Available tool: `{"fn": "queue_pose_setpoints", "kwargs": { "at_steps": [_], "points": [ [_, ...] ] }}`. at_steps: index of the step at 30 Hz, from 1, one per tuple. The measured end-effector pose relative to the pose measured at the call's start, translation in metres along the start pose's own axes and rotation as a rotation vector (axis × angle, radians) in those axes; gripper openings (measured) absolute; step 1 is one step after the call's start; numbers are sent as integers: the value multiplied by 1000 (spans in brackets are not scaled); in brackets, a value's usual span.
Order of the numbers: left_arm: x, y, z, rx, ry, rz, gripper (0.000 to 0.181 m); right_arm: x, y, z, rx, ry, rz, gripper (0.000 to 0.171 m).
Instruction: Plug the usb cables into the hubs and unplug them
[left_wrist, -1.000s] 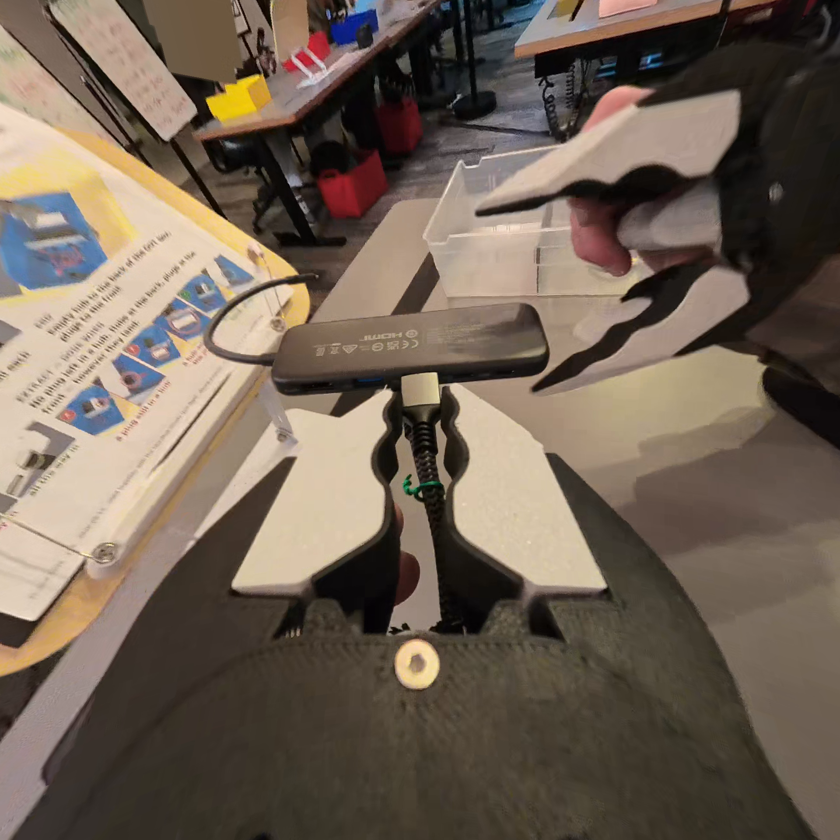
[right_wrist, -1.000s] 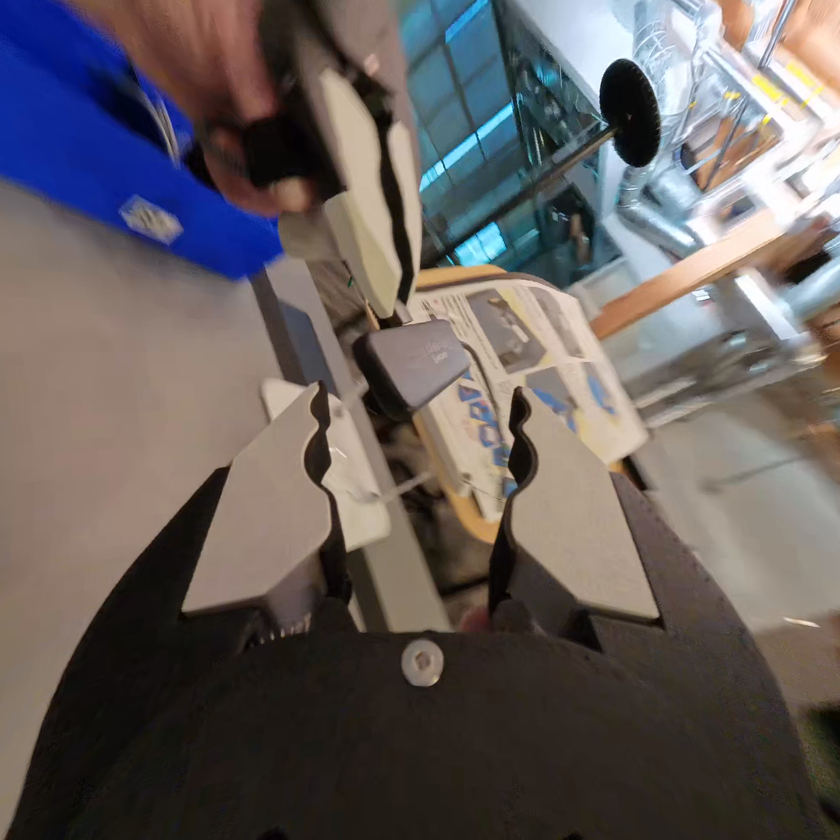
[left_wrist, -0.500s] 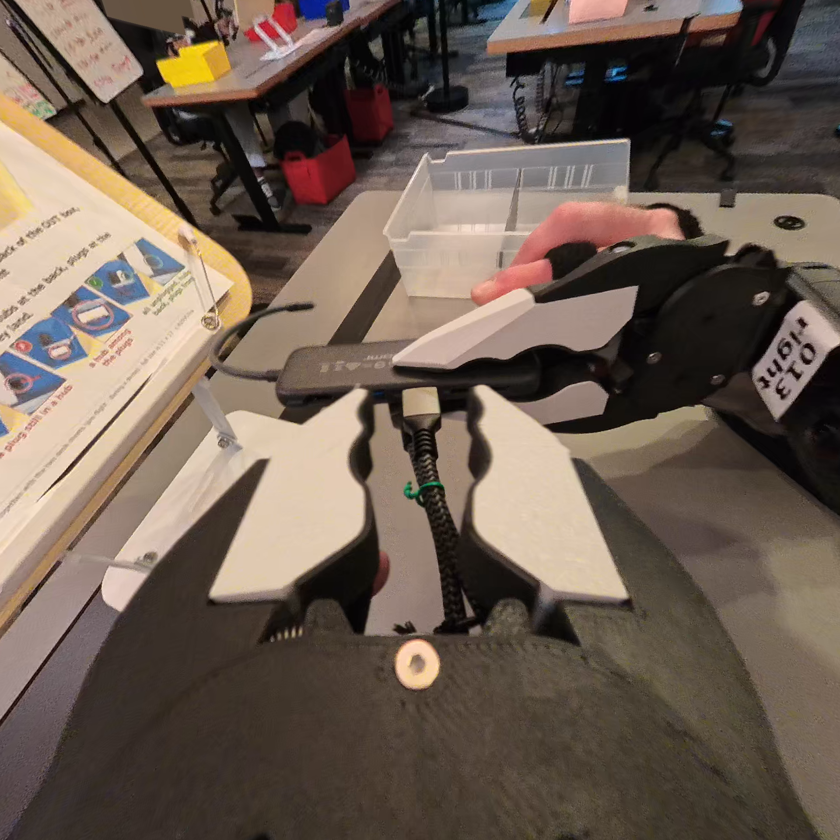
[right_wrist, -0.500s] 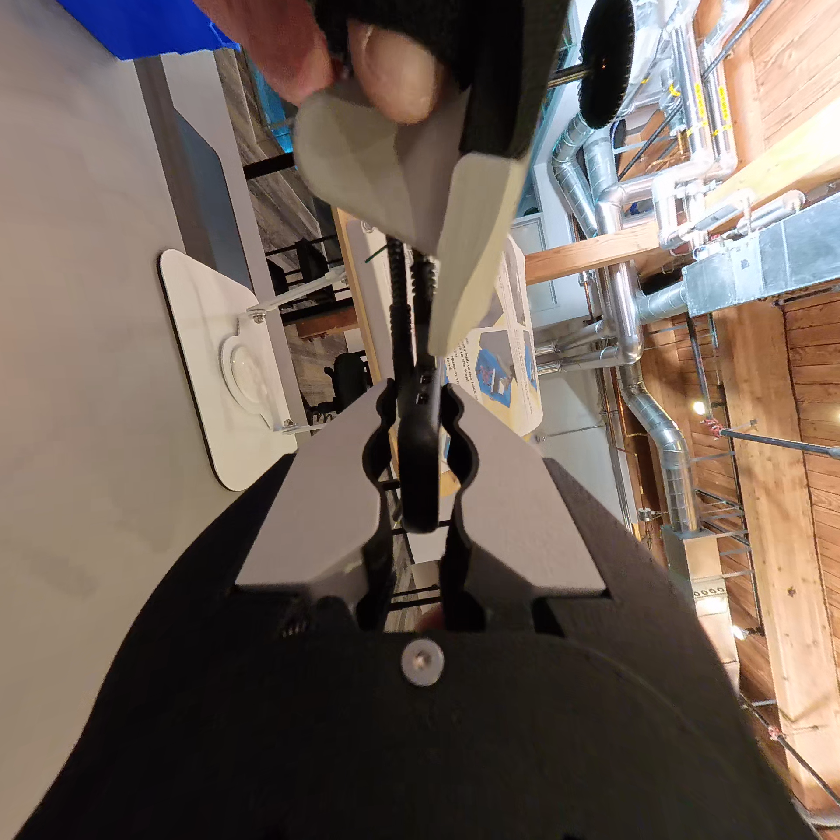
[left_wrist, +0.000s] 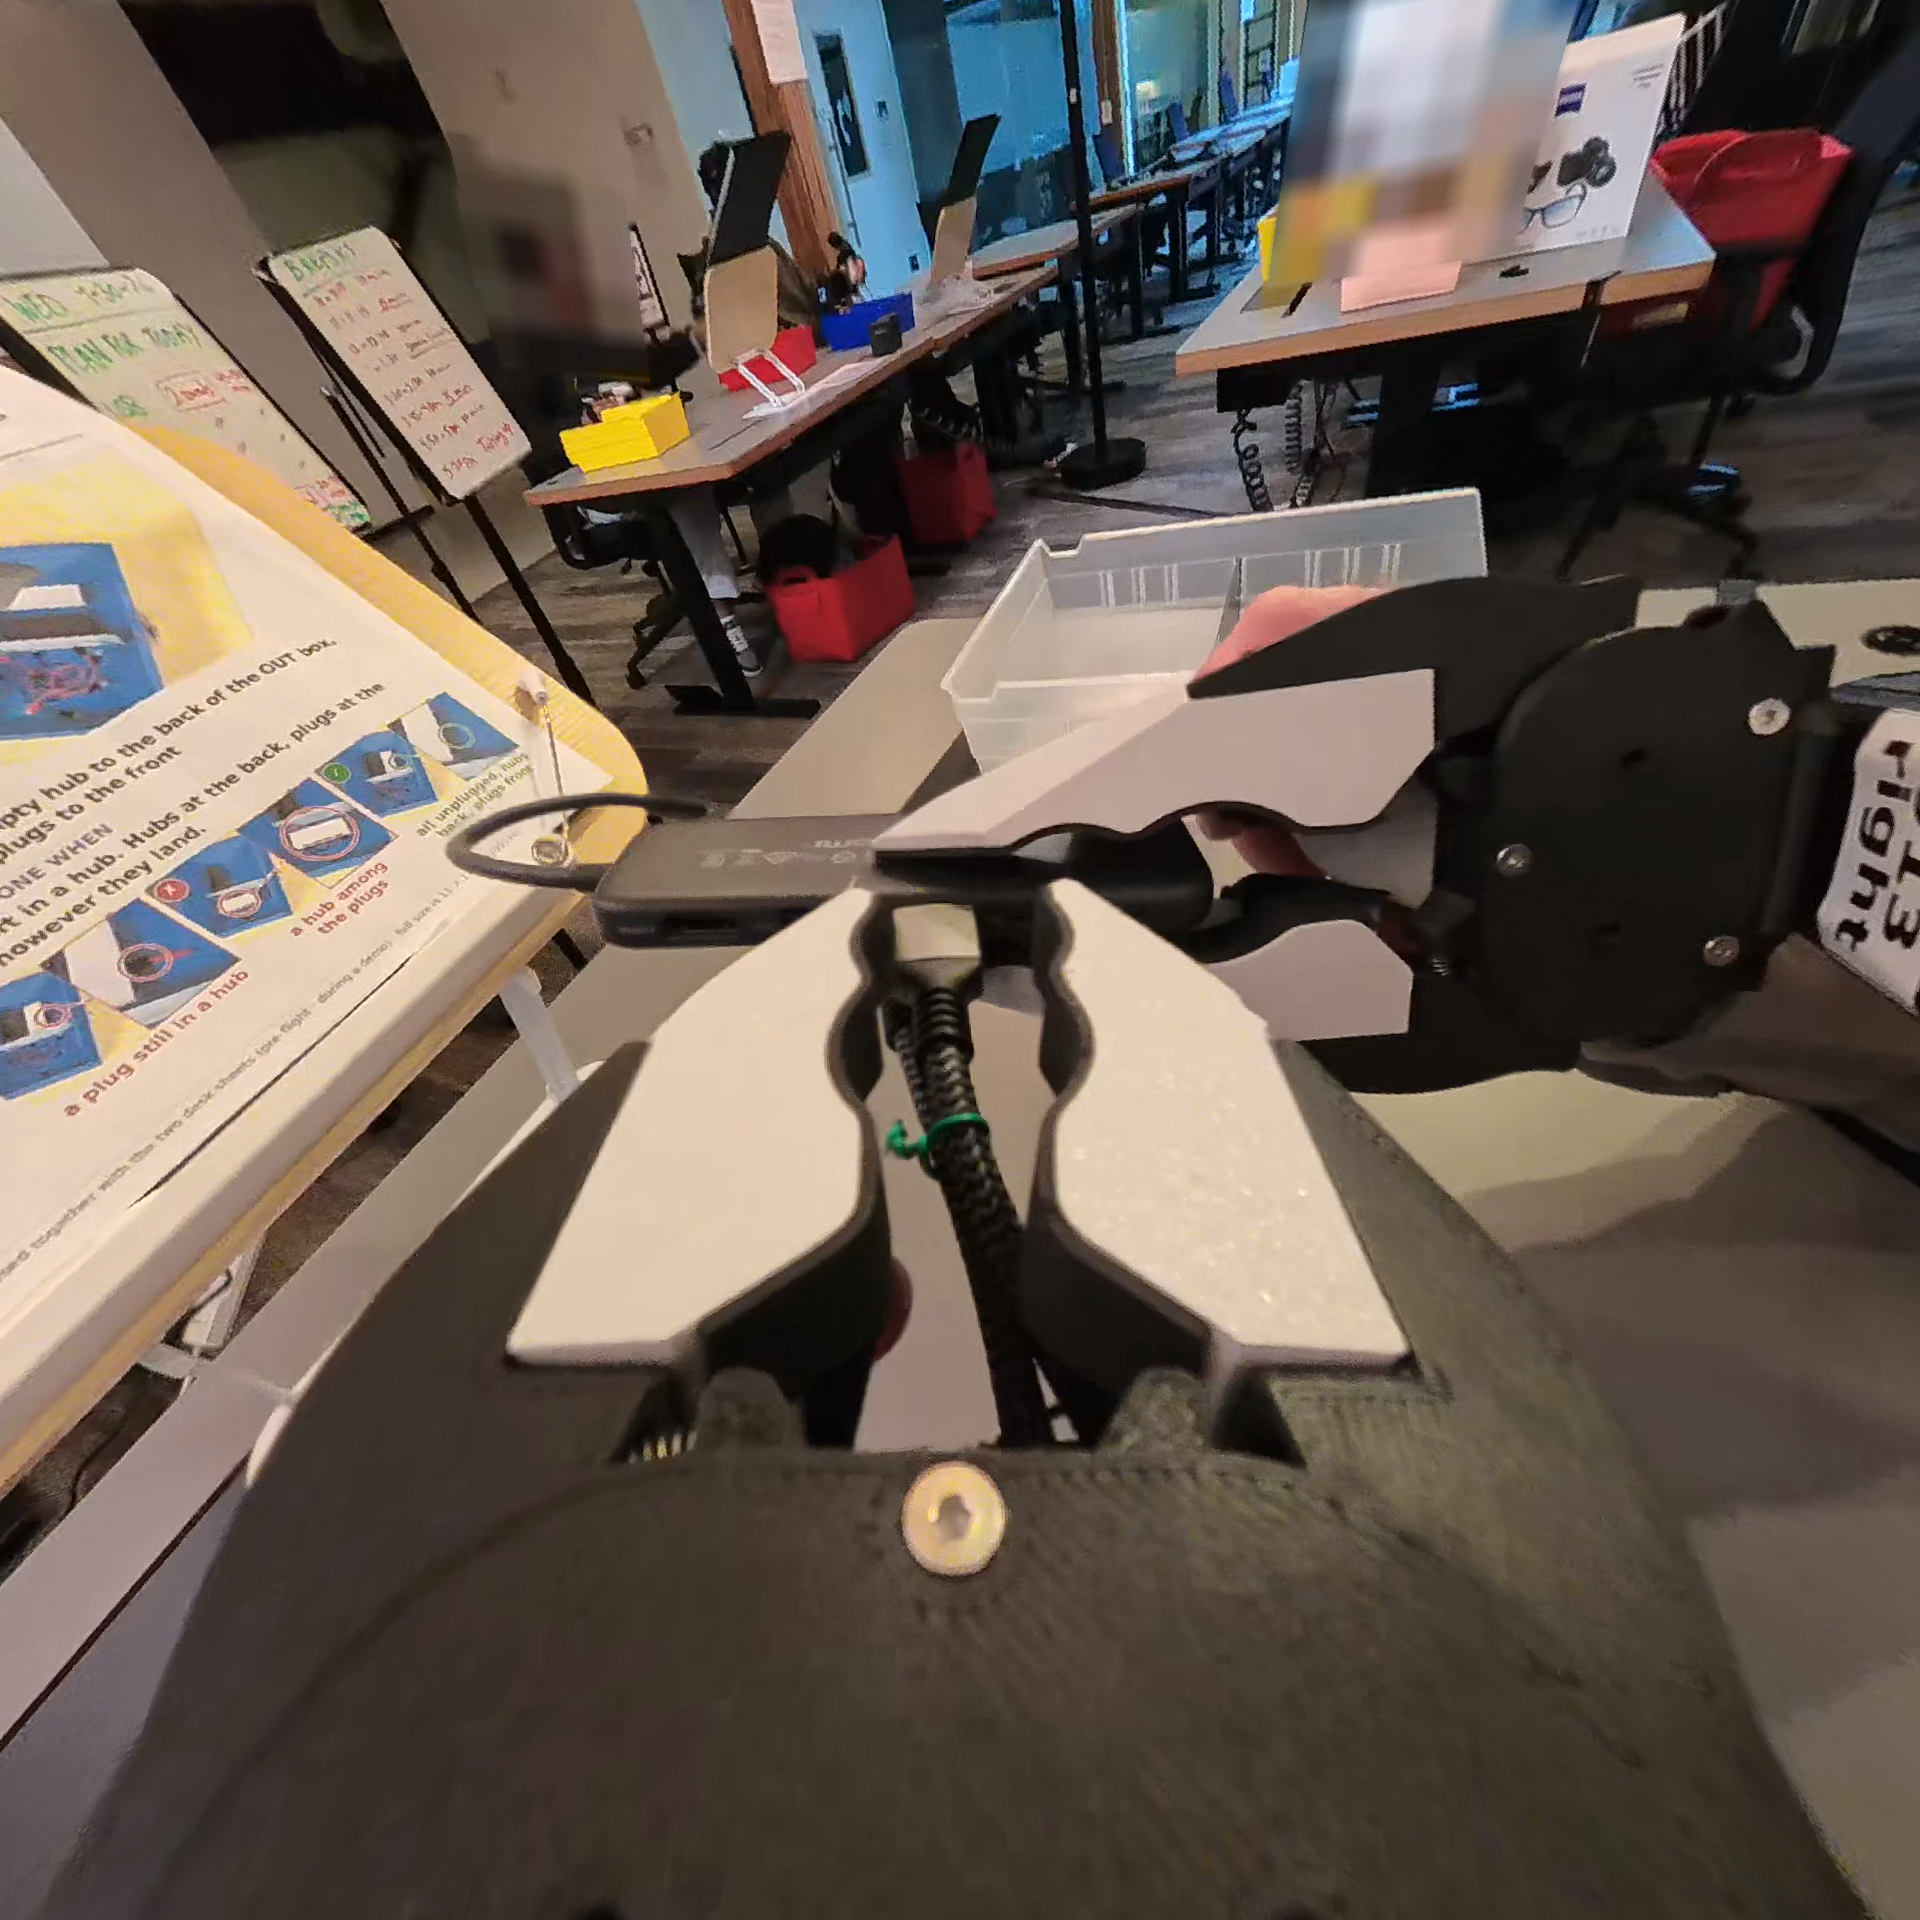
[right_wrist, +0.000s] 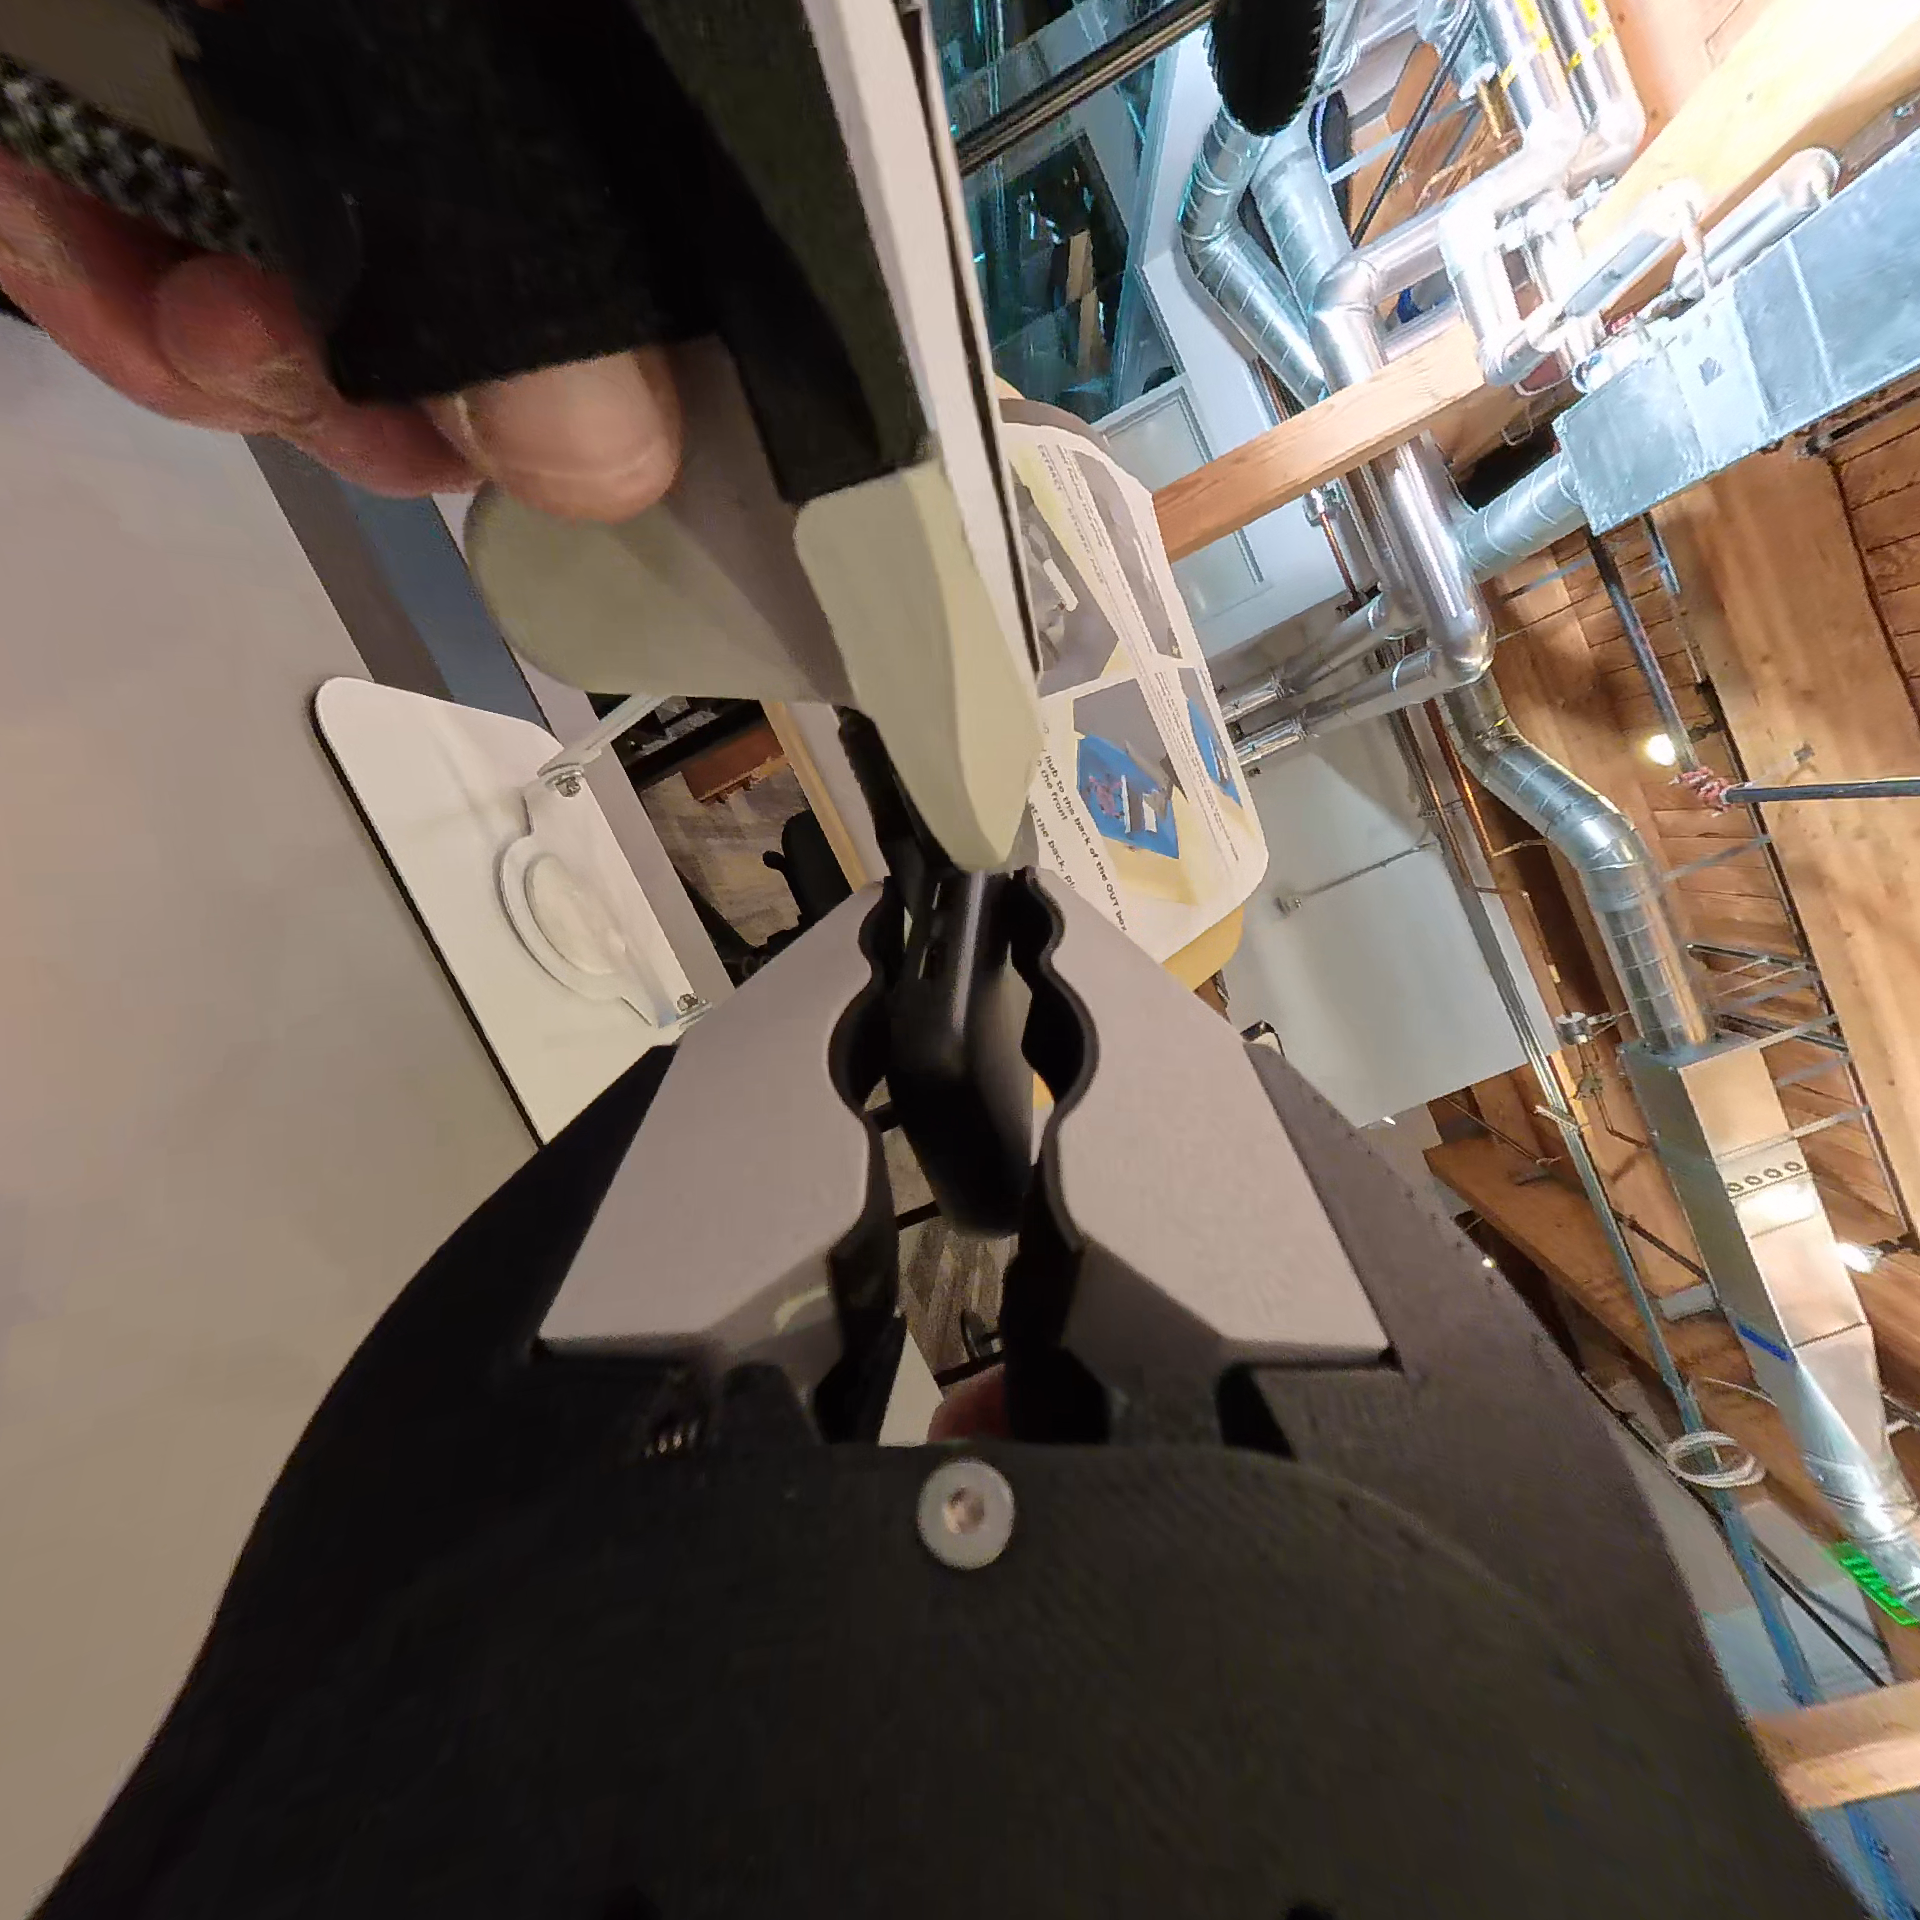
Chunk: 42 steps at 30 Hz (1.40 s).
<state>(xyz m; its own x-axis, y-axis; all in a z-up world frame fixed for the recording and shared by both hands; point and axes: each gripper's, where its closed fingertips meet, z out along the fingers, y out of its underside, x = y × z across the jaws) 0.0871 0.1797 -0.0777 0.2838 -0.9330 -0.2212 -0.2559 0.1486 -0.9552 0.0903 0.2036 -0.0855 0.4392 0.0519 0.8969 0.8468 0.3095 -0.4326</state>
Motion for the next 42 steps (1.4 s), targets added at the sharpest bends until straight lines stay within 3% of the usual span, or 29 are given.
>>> {"fn": "queue_pose_setpoints", "kwargs": {
  "at_steps": [3, 7, 10, 13, 19, 33, 42],
  "points": [
    [-7, 0, -2, -38, -18, -8, 42, -2, 0, 2, -13, -6, 20, 16],
    [-19, 0, -11, -139, -74, 133, 66, -5, 5, 5, -34, -16, 10, 16],
    [-18, -4, -16, -188, -38, 192, 57, -4, 1, 4, -22, -18, 41, 16],
    [-3, 14, -6, -273, 37, 190, 51, -3, -4, 3, -10, -12, 40, 16],
    [-10, 7, 2, -126, -29, 74, 18, 0, 1, 5, -30, 9, 57, 16],
    [-8, -2, 4, 37, -42, -32, 17, 10, 1, 2, -28, 44, 8, 17],
    [-3, 6, 1, -31, 24, -102, 17, 0, 1, -3, 26, -73, -46, 16]
  ]
}}
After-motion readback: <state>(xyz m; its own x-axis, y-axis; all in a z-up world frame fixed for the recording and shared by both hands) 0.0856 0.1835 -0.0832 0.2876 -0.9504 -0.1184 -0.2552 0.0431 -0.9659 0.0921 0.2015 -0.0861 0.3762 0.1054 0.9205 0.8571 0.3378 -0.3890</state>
